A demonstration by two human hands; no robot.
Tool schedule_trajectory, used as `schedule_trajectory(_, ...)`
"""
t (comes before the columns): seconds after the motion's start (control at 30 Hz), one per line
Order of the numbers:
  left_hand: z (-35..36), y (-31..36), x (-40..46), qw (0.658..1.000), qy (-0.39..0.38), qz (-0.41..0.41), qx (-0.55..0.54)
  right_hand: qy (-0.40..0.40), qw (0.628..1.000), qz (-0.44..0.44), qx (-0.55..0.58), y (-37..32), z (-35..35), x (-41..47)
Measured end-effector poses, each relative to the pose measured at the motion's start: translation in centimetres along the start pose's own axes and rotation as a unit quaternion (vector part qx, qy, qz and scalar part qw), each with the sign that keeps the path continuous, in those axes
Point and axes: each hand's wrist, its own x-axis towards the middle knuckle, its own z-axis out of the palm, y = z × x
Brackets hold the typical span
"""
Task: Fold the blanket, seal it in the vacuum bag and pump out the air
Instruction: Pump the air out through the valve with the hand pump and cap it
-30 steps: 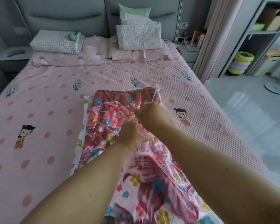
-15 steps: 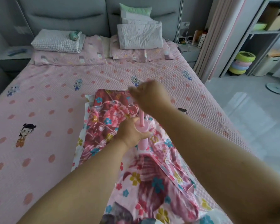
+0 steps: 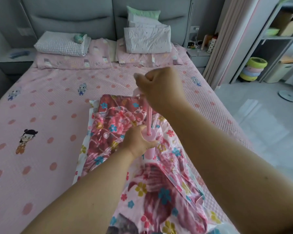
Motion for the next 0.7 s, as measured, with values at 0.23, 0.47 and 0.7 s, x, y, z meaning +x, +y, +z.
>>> schedule_trajectory(0.23, -0.1, 0.0, -0.4, 0.999, 0.01, 0.008, 0.031, -0.159, 0.974, 0.114, -0.114, 2.3, 1.7, -3.0)
schedule_trajectory(0.47, 0.0, -0.3, -0.6, 1.0, -0.008, 0.007, 0.029, -0.151, 0.974, 0.126, -0.112, 3.3, 2.4, -4.6)
schedule_trajectory(0.7, -0.4, 0.0, -0.3, 1.0, 0.001, -0.012, 0.009, 0.002, 1.0, 0.006, -0.003, -0.1, 1.1, -0.3)
